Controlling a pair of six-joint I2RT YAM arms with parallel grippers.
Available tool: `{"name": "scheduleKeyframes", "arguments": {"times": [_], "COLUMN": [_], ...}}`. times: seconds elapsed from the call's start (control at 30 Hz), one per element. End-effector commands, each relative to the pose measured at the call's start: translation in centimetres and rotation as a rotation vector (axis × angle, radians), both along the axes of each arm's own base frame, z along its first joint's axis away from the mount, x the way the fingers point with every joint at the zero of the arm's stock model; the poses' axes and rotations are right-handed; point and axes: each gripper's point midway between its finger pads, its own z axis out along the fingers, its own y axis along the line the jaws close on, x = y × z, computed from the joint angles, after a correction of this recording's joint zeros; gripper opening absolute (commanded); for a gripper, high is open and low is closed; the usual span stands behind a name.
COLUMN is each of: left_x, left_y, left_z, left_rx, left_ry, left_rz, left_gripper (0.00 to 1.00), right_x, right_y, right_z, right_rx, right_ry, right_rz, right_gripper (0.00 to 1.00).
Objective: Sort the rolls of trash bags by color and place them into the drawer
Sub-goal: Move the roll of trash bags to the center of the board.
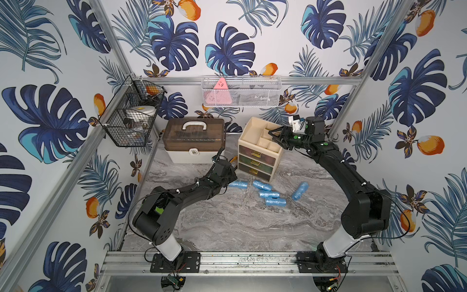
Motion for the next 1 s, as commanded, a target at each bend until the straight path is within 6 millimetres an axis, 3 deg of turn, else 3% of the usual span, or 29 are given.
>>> {"name": "scheduleKeyframes", "arguments": {"times": [0.0, 0.17, 0.43, 0.97], "left_x": [0.2, 1.5, 1.1, -2.1], "left_y": [1.0, 0.4, -1.2, -12.3], "left_z": [-1.8, -3.4, -5.0, -5.5], "left_rx": [0.049, 0.020, -0.008, -0.143], "left_ry": [0.038, 0.067, 0.096, 0.083], "left_rz": [-0.035, -0.074, -0.118, -0.246], "left_gripper": [0.31, 0.31, 0.30, 0.30], "right_x": [-1.6, -1.6, -1.5, -1.5], "right_y": [-1.0, -1.0, -1.0, -1.3], "right_z": [-5.1, -5.0, -4.8, -4.9], "right_rx": [-0.045, -0.047, -0.039, -0.049], "right_ry": [0.250, 0.247, 0.245, 0.246], "right_rz": [-0.053, -0.051, -0.057, -0.055], "right_gripper": [0.56, 0.56, 0.56, 0.56]}}
